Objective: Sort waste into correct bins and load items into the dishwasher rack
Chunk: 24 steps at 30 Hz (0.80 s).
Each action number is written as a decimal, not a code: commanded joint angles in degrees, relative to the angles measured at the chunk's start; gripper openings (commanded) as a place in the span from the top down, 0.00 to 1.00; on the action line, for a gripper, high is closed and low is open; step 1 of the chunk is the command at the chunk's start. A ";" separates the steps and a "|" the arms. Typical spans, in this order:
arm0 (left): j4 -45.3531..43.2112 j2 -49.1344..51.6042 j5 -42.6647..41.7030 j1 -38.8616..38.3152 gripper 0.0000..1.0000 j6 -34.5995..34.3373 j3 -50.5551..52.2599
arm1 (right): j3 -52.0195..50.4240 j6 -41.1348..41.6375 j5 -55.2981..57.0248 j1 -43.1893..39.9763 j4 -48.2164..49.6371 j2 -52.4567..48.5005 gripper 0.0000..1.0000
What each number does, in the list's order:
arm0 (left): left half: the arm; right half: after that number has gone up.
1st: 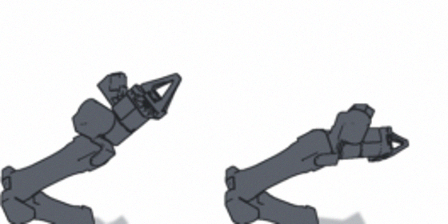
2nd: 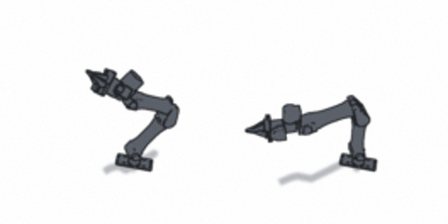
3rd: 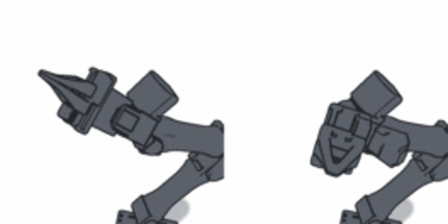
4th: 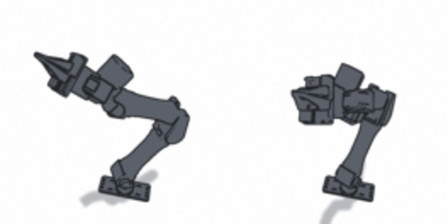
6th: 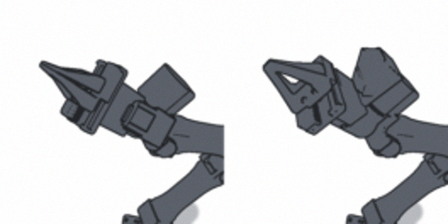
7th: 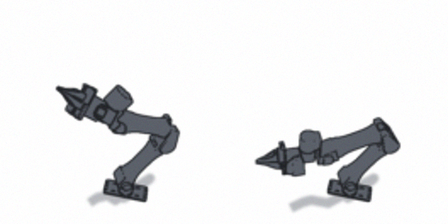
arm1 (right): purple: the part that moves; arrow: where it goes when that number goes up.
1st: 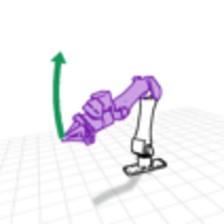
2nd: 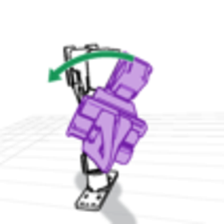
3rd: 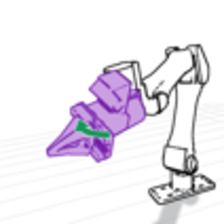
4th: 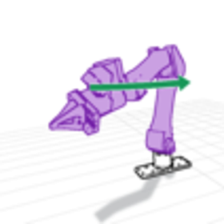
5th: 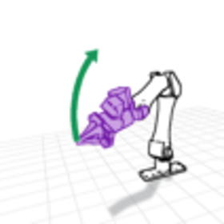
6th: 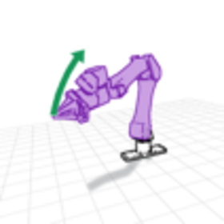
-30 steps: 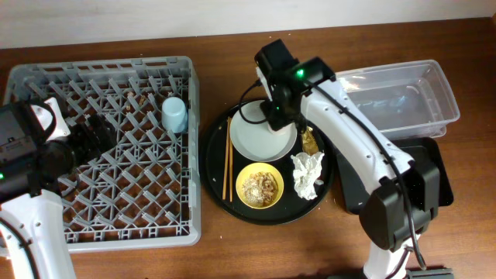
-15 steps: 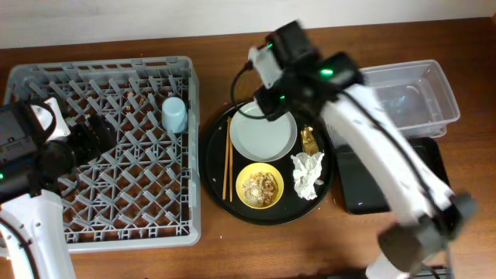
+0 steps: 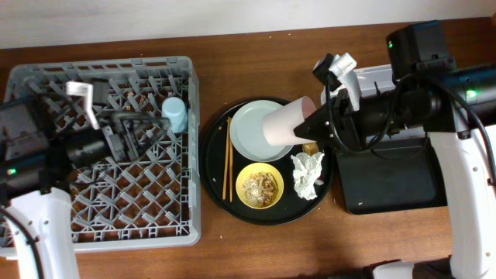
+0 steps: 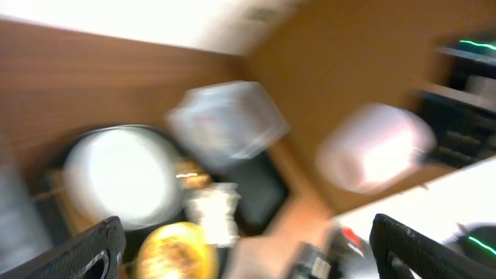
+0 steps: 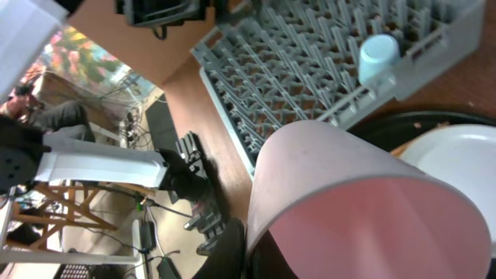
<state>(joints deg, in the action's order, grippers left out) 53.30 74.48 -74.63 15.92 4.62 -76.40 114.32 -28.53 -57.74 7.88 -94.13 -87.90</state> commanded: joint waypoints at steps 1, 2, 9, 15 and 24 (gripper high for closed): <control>-0.28 -0.46 -15.56 -8.59 0.01 4.11 -0.48 | 0.35 -4.28 -8.50 -0.46 -0.17 0.96 0.96; -1.68 -0.44 -15.56 -12.22 0.01 4.09 -0.48 | 0.35 -4.26 -8.59 -0.46 -0.20 0.96 0.96; -12.57 -0.44 -11.58 -25.22 0.01 4.04 -0.48 | 0.35 -4.31 -20.63 -0.39 0.07 0.96 0.96; -13.86 -0.44 -11.10 -26.64 0.02 4.04 -0.48 | 0.35 -4.28 -18.51 5.70 0.02 0.92 0.96; -13.84 -0.44 -11.52 -26.64 0.09 4.04 -0.48 | 0.33 -4.26 -17.88 9.11 3.08 -1.20 0.96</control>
<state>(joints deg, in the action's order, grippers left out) 39.59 74.48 -85.93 -10.50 7.86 -76.31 114.32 -31.97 -74.46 16.60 -91.29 -88.68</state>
